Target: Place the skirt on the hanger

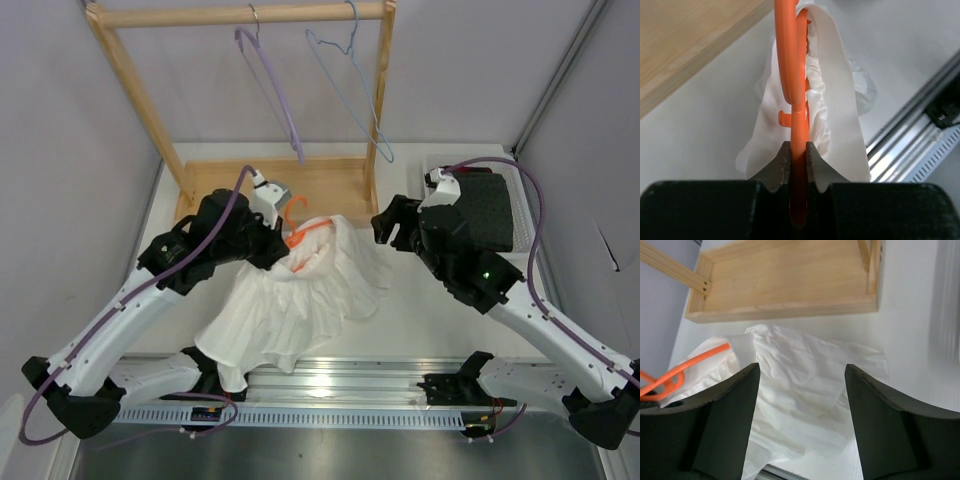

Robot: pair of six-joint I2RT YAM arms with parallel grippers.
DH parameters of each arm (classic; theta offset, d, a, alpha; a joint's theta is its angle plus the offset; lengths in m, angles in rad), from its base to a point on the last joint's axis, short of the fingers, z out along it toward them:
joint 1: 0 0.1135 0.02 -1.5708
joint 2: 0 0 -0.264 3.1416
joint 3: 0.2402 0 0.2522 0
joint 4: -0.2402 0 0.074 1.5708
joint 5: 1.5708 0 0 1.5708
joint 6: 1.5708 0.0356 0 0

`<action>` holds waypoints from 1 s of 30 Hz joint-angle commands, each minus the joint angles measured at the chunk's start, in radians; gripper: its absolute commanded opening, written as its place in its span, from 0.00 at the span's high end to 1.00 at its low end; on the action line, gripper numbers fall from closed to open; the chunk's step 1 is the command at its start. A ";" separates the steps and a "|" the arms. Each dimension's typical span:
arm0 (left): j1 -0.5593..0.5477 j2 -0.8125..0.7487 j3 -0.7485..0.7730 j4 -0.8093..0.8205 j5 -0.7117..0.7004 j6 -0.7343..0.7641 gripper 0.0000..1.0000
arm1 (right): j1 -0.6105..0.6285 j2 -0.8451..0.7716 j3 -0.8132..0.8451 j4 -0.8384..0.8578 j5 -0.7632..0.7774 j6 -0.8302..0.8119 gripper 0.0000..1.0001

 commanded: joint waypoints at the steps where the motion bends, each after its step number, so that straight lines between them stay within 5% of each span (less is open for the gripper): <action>1: 0.102 -0.038 0.020 -0.062 -0.133 -0.081 1.00 | -0.012 0.002 0.085 -0.013 0.015 -0.026 0.26; 18: 0.358 0.107 0.391 -0.042 -0.442 -0.023 1.00 | -0.161 0.019 0.203 -0.059 -0.139 -0.062 0.25; 30: 0.602 0.284 0.658 0.067 -0.311 0.040 1.00 | -0.235 0.076 0.232 -0.001 -0.298 -0.062 0.25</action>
